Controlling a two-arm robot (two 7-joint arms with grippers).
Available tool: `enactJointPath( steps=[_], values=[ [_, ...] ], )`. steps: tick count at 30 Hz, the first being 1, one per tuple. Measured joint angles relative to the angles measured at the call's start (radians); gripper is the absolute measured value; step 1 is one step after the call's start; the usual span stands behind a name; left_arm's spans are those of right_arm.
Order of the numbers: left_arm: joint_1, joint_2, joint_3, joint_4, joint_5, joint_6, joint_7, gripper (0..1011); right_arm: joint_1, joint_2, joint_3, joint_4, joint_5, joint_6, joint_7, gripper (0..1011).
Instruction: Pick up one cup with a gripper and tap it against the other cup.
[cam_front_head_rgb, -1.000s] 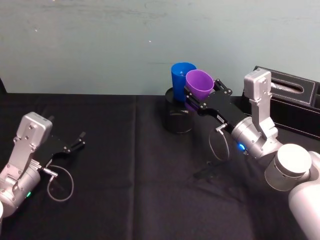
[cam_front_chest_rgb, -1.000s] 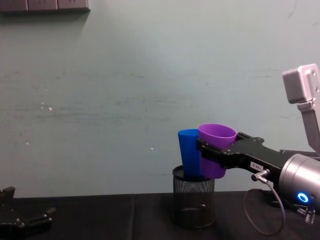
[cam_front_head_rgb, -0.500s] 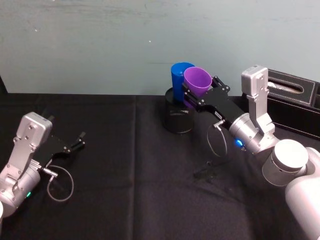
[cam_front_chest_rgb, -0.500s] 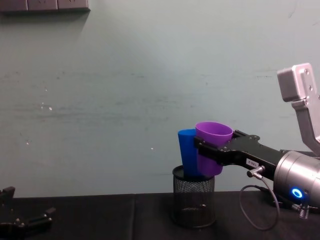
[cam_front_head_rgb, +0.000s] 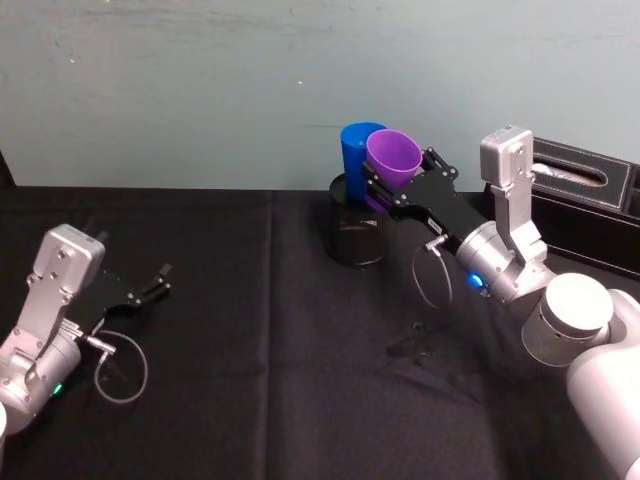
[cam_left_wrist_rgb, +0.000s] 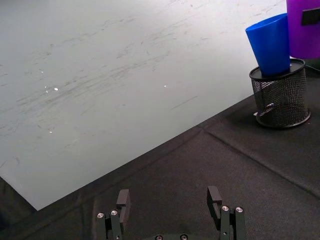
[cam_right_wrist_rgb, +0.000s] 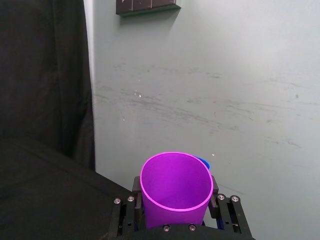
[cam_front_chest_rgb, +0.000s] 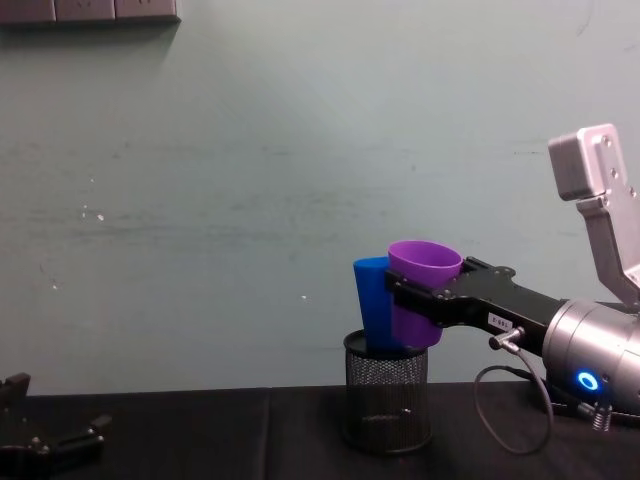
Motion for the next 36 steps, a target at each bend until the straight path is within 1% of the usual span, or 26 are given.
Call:
enactJointPath(
  steps=[14,24,31,32,33,36],
  values=[
    [0.000,0.000,0.000,0.000,0.000,0.000,0.000,1011,0.000,-0.003,0.004,-0.002,0.000,0.004,0.004,733],
    [0.000,0.000,0.000,0.000,0.000,0.000,0.000,1012,-0.019,0.002,0.010,-0.025,0.013,0.018,0.007,733],
    [0.000,0.000,0.000,0.000,0.000,0.000,0.000,1011,-0.049,0.022,0.014,-0.081,0.024,0.036,0.012,733],
    [0.000,0.000,0.000,0.000,0.000,0.000,0.000,1011,-0.059,0.028,0.015,-0.097,0.026,0.043,0.012,733],
    [0.000,0.000,0.000,0.000,0.000,0.000,0.000,1011,-0.059,0.028,0.015,-0.097,0.026,0.043,0.012,733],
    [0.000,0.000,0.000,0.000,0.000,0.000,0.000,1011,-0.077,0.040,0.015,-0.135,0.030,0.061,0.011,733]
  ],
)
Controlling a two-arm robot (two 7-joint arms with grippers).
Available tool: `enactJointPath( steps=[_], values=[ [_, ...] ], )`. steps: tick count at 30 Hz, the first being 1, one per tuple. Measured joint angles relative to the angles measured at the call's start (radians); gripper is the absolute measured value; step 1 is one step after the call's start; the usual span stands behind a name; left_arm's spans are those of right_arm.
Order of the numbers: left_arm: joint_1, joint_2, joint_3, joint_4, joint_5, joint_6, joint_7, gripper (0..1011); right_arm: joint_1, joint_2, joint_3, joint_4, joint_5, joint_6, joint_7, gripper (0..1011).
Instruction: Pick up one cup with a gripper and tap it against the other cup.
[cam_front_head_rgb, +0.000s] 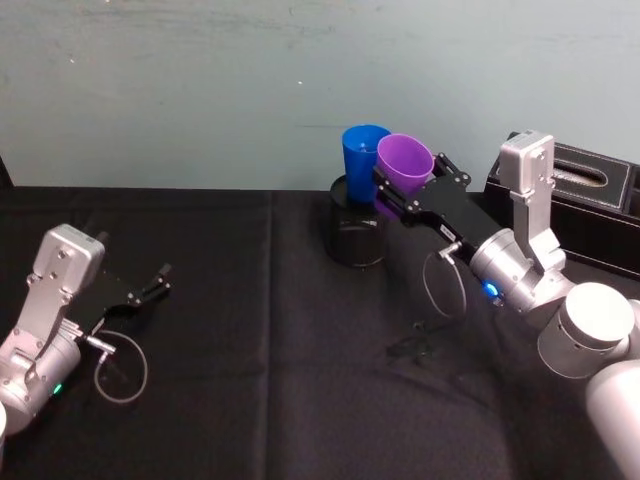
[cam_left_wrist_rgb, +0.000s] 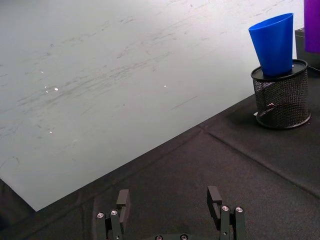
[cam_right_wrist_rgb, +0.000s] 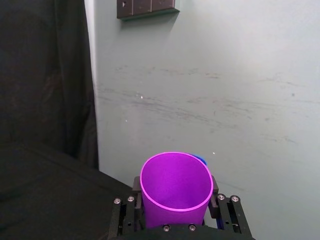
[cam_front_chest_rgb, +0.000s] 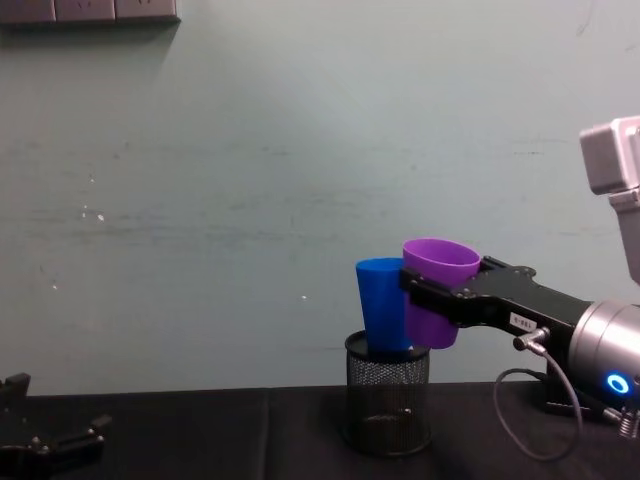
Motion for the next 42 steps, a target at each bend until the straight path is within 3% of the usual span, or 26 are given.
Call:
enactJointPath(
  steps=[22,42],
  values=[
    [0.000,0.000,0.000,0.000,0.000,0.000,0.000,1011,-0.124,0.078,-0.008,-0.202,0.026,0.090,-0.019,733],
    [0.000,0.000,0.000,0.000,0.000,0.000,0.000,1011,-0.116,0.073,-0.008,-0.191,0.022,0.084,-0.019,733]
  ],
)
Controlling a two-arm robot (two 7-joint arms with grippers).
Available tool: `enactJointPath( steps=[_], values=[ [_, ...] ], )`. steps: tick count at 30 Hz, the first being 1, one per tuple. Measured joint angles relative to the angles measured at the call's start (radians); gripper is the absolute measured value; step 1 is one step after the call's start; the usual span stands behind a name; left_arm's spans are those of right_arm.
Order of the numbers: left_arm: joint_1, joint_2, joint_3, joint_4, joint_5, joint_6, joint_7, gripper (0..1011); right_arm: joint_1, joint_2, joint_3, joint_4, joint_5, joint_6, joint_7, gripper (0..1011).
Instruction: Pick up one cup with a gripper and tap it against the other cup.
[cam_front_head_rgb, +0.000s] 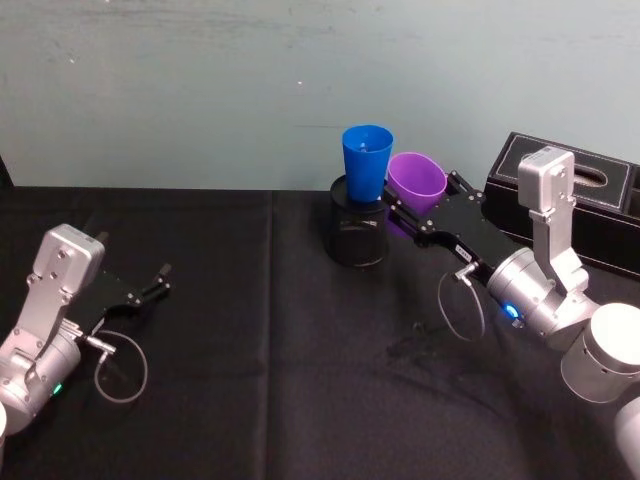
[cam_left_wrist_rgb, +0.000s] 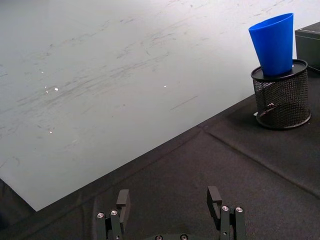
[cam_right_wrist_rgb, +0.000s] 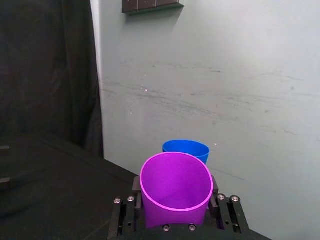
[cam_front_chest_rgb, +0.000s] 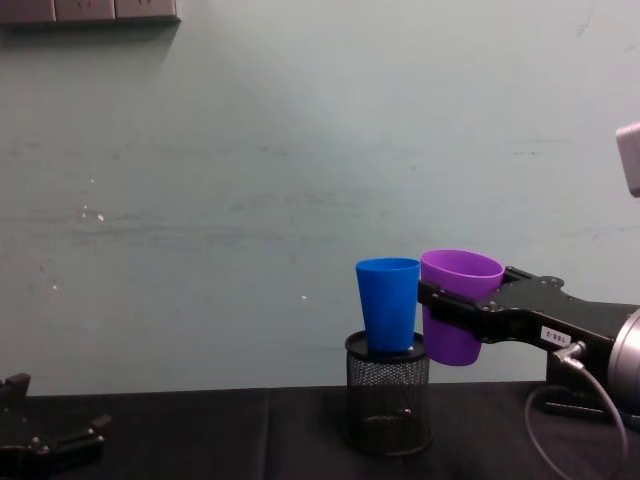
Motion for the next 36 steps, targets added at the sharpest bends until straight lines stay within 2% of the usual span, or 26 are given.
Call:
enactJointPath(
  steps=[36],
  values=[
    [0.000,0.000,0.000,0.000,0.000,0.000,0.000,1011,0.002,-0.001,0.000,0.003,-0.002,-0.003,0.001,733]
  ],
)
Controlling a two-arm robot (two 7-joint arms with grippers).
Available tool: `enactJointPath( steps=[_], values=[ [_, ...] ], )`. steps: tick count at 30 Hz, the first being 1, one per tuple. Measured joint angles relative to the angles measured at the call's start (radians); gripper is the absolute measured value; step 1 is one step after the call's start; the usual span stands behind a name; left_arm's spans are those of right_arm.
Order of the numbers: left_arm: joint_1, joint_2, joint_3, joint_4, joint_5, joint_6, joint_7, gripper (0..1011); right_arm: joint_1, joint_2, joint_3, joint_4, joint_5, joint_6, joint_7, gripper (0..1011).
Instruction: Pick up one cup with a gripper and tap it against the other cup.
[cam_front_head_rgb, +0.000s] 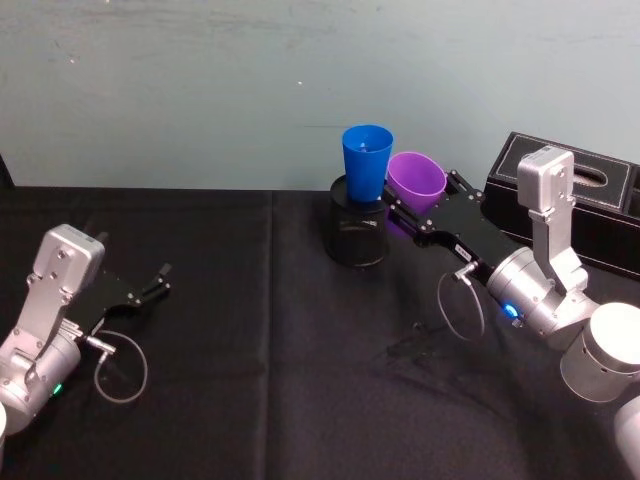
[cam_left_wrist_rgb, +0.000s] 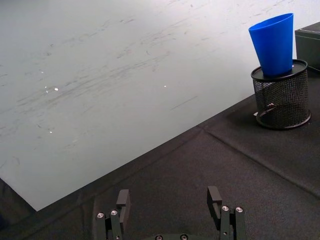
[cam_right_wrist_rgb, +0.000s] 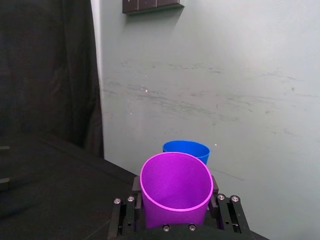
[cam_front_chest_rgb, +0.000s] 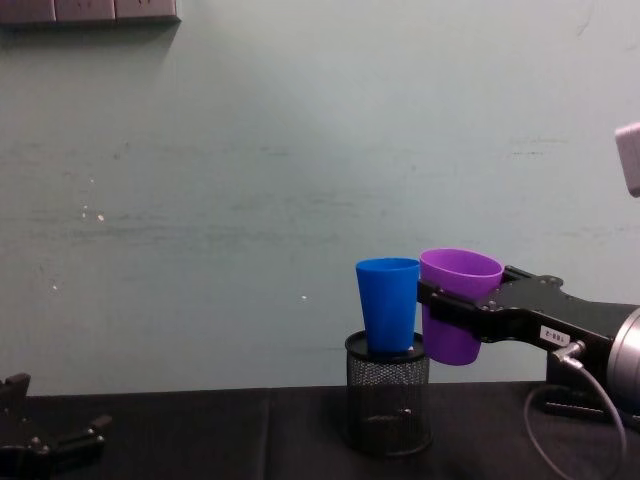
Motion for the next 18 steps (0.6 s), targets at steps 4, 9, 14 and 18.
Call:
enactJointPath(
  steps=[4,9,14,18],
  values=[
    [0.000,0.000,0.000,0.000,0.000,0.000,0.000,1011,0.000,0.000,0.000,0.000,0.000,0.000,0.000,733],
    [0.000,0.000,0.000,0.000,0.000,0.000,0.000,1011,0.000,0.000,0.000,0.000,0.000,0.000,0.000,733],
    [0.000,0.000,0.000,0.000,0.000,0.000,0.000,1011,0.000,0.000,0.000,0.000,0.000,0.000,0.000,733],
    [0.000,0.000,0.000,0.000,0.000,0.000,0.000,1011,0.000,0.000,0.000,0.000,0.000,0.000,0.000,733]
  ],
)
